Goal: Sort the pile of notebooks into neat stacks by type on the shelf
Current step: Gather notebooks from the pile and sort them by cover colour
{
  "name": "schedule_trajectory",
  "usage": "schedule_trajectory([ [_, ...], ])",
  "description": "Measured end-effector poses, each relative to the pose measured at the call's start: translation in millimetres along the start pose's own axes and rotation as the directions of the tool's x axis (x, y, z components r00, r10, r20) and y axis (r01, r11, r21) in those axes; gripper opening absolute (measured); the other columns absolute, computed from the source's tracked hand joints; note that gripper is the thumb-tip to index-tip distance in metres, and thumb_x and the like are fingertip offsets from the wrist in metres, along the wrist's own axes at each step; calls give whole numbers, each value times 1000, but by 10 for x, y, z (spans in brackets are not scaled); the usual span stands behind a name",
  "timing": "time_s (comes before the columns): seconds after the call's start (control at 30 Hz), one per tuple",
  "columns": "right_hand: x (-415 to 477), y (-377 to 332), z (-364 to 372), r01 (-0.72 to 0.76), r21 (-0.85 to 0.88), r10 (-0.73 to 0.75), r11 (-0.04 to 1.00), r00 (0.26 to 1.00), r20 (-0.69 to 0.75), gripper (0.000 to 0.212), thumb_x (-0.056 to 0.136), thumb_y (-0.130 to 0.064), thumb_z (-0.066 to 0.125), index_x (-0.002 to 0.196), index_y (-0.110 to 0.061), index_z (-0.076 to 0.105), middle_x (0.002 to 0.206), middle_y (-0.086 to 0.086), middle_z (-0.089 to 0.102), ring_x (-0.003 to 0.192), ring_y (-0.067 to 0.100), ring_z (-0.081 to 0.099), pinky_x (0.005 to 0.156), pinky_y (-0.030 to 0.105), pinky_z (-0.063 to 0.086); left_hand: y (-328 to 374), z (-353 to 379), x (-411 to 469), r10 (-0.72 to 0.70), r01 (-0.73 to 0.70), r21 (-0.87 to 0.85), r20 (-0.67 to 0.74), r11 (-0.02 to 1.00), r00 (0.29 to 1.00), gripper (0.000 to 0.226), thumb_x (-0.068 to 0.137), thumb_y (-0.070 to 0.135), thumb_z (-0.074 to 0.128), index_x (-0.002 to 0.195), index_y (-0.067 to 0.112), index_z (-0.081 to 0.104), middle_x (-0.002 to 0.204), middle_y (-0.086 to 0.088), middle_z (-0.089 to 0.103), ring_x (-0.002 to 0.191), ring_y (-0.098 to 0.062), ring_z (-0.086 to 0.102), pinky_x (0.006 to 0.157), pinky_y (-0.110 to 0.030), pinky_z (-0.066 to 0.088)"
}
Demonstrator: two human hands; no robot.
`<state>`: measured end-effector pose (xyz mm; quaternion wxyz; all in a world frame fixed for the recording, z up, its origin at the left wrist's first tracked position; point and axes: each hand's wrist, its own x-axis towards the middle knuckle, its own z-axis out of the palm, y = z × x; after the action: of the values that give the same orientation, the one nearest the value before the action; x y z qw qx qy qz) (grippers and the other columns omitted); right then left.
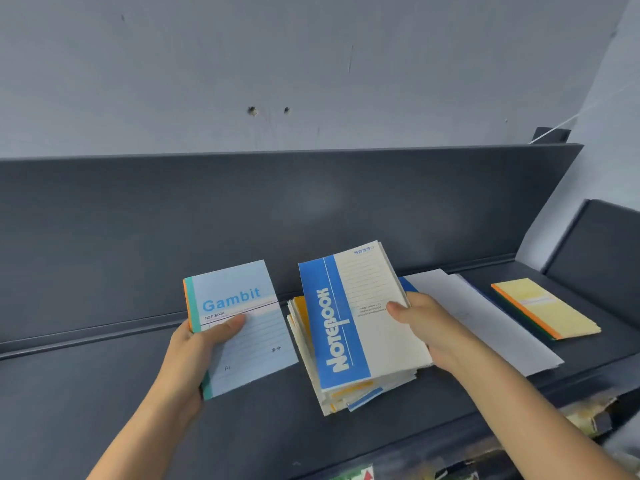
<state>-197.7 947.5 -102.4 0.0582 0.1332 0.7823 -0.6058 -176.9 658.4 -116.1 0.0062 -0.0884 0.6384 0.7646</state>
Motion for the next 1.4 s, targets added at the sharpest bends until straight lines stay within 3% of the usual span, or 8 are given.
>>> schedule_trajectory([
  [0.17,307,10,-38,-55,-52,60,997,993,101,25,98,-27,49,120,-16,53,114,7,64,105,28,60,92,45,51,55,222,6,0,0,0,-5,1000,1000,24,81,11,70,105,15,68,96,-5,77,80,-26,72,67,-35,57],
  [0.3,499,232,74,-34,-557,58,830,998,25,40,96,-32,50,128,-8,47,128,13,47,108,27,55,93,39,49,99,433,111,8,-10,49,52,999,999,24,82,13,71,106,15,68,97,-4,77,85,-27,72,74,-40,58],
  [0.47,384,365,74,-11,-734,-60,679,996,-71,46,98,-42,42,132,-11,46,135,12,38,126,30,37,101,42,39,58,861,267,-8,-7,106,146,994,989,22,82,12,72,103,17,66,94,0,77,83,-23,73,70,-36,59],
  [0.6,163,268,-114,88,-117,-99,989,991,-94,48,94,-52,34,119,-18,57,123,-1,59,119,20,53,102,40,43,0,1308,315,-17,-9,100,256,995,967,20,84,12,71,101,18,65,95,1,77,83,-22,74,69,-36,60],
  [0.77,1,329,-307,120,138,-116,983,993,-39,23,93,-37,56,115,-34,56,112,-8,66,108,12,61,95,37,51,-101,1838,358,-2,-60,147,388,987,921,26,78,21,77,103,20,68,100,2,76,94,-26,71,89,-50,55],
  [0.9,-73,361,-561,106,271,-44,957,973,-225,20,93,-18,57,113,-21,60,103,1,69,95,19,65,61,23,52,-238,2166,425,-38,-121,294,484,948,874,23,87,38,67,103,22,67,96,6,75,90,-18,71,77,-30,56],
  [1.1,-71,550,-1036,39,332,88,942,929,-360,18,96,-15,53,112,-17,62,101,-1,71,90,16,67,64,28,55,-413,2227,654,151,-594,762,575,258,804,62,89,62,24,101,18,67,104,0,64,97,-22,57,83,-37,49],
  [1.4,231,715,-2235,-16,266,146,964,866,-477,20,96,-12,52,115,-13,58,105,6,65,81,16,61,61,29,49,-561,3012,466,-112,-798,599,790,-64,602,47,99,42,45,140,19,46,142,4,47,128,-17,46,105,-32,40],
])
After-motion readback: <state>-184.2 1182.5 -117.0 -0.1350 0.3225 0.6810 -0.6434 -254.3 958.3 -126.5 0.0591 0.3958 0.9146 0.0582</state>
